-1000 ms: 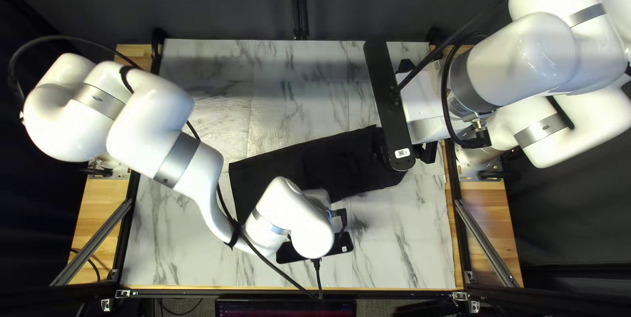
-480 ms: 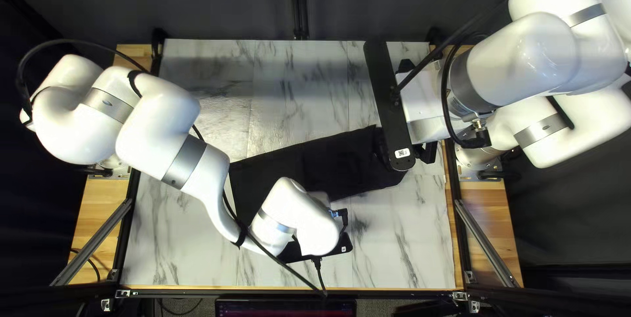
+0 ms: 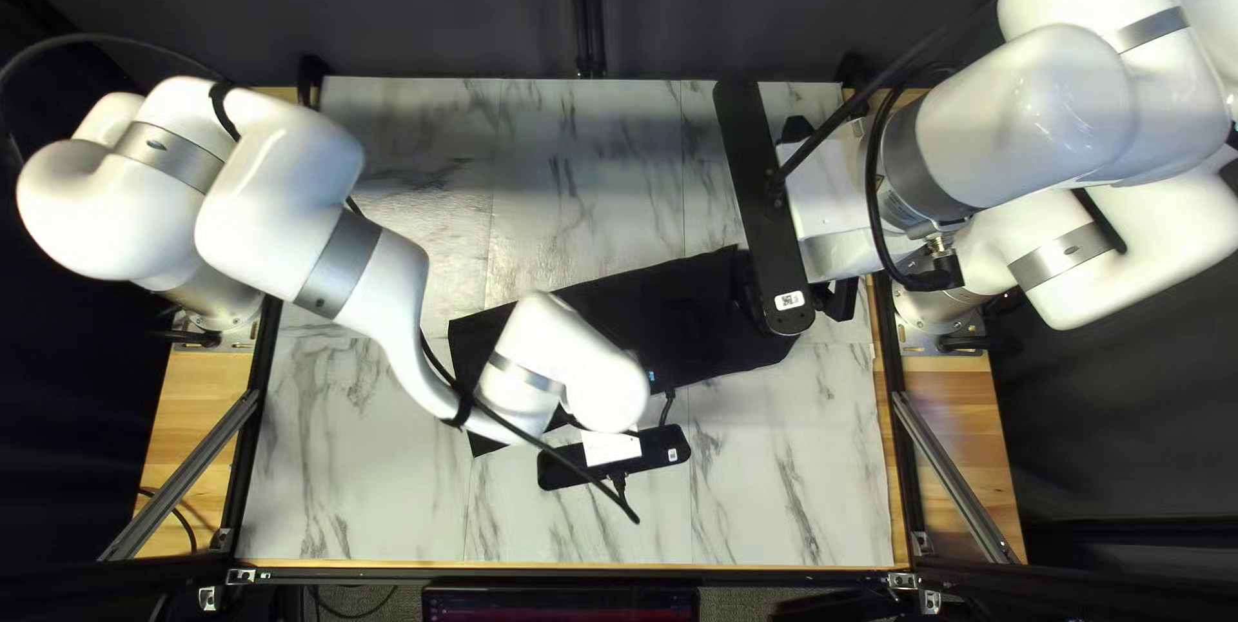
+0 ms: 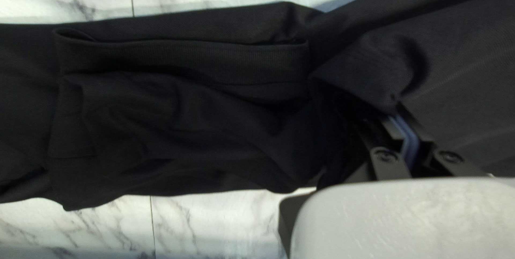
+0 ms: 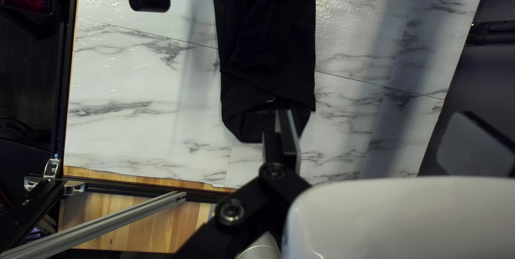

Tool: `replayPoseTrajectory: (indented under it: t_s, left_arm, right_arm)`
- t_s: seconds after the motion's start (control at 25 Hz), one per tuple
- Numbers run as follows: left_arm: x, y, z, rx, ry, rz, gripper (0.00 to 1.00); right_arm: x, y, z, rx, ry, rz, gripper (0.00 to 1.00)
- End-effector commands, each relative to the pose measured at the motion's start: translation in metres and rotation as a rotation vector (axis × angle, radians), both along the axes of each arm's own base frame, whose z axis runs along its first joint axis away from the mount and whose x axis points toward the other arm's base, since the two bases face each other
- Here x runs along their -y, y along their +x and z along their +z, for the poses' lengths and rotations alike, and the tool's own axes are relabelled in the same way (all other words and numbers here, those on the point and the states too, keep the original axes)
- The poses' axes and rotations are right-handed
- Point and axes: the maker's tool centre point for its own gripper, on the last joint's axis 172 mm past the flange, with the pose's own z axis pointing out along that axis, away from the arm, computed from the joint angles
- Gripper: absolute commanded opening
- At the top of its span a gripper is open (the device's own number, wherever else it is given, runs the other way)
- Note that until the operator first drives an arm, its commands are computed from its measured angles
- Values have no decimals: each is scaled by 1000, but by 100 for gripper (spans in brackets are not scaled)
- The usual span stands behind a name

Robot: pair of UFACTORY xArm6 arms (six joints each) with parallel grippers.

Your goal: Fold t-shirt

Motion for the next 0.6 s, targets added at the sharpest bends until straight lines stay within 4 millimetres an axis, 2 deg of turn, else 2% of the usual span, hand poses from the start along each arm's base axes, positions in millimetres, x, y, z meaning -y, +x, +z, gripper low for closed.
replayPoseTrajectory:
  t_s: [0.04, 0.2, 0.32, 0.52, 0.56, 0.6]
  left_arm:
    - [7, -2, 10, 29, -30, -8, 100]
    - [8, -6, 23, 73, -71, 7, 100]
    - [4, -17, 38, 123, -114, 37, 100]
    - [-20, -59, 86, 276, -191, 126, 100]
    - [-33, -75, 104, 314, -200, 157, 100]
    - [-37, -80, 111, 330, -202, 172, 100]
  right_arm:
    - [0, 0, 0, 0, 0, 0, 100]
    - [0, 0, 0, 0, 0, 0, 100]
    - [0, 0, 0, 0, 0, 0, 100]
    - [0, 0, 0, 0, 0, 0, 100]
    - [0, 0, 0, 0, 0, 0, 100]
    - [0, 0, 0, 0, 0, 0, 100]
